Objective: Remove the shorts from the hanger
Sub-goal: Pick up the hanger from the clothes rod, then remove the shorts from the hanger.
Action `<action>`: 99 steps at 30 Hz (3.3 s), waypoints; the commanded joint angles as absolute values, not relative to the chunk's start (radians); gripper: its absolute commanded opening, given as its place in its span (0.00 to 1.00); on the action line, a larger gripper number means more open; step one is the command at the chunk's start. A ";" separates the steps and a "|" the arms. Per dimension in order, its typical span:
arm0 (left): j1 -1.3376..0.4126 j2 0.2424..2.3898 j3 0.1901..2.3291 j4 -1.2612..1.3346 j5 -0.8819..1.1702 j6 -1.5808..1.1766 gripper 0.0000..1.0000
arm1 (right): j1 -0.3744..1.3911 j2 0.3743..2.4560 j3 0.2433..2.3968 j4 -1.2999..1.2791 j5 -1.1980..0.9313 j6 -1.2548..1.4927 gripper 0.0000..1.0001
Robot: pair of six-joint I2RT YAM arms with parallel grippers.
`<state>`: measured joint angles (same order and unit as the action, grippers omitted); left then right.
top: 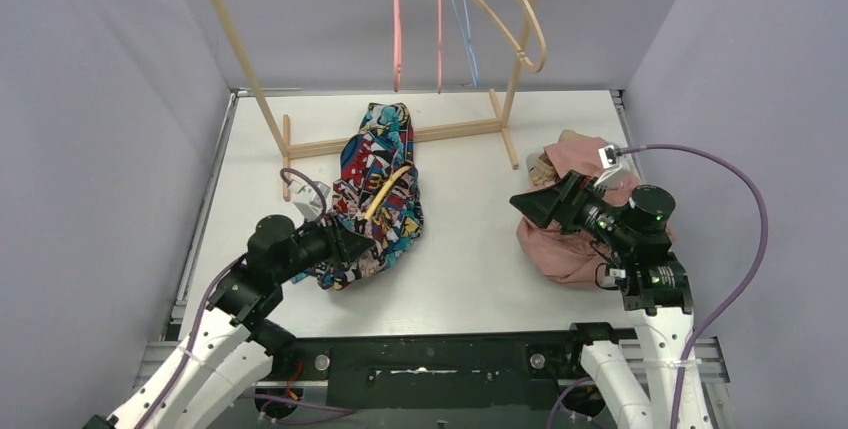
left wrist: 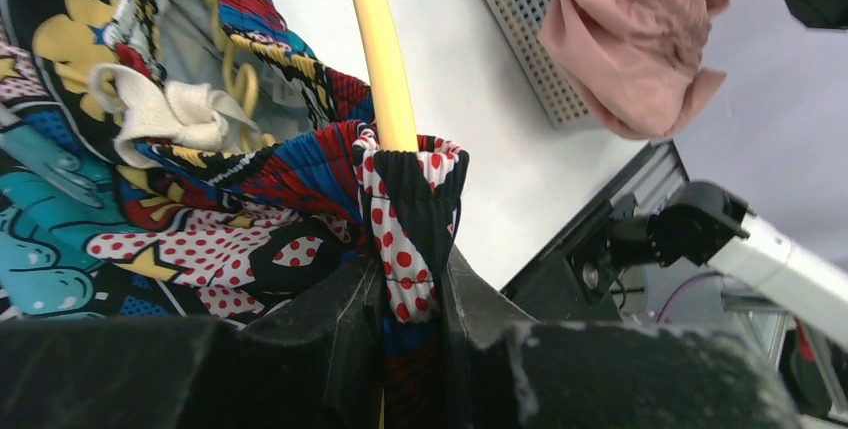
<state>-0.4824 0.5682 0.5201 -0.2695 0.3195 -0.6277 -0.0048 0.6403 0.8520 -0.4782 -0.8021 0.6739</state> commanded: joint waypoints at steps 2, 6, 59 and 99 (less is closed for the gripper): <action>-0.684 0.608 0.542 -0.136 0.148 -0.627 0.00 | 0.178 0.690 0.848 -0.370 -0.680 0.744 0.96; -0.818 0.636 0.510 -0.031 0.060 -0.649 0.00 | 0.411 0.744 0.841 -0.343 -0.475 0.784 0.96; -1.374 0.732 0.512 0.107 -0.509 -0.624 0.00 | 0.918 1.048 0.631 0.231 0.062 1.347 0.32; -1.372 0.978 0.701 0.006 -0.543 -0.654 0.44 | 0.853 0.951 0.655 -0.017 0.068 1.256 0.06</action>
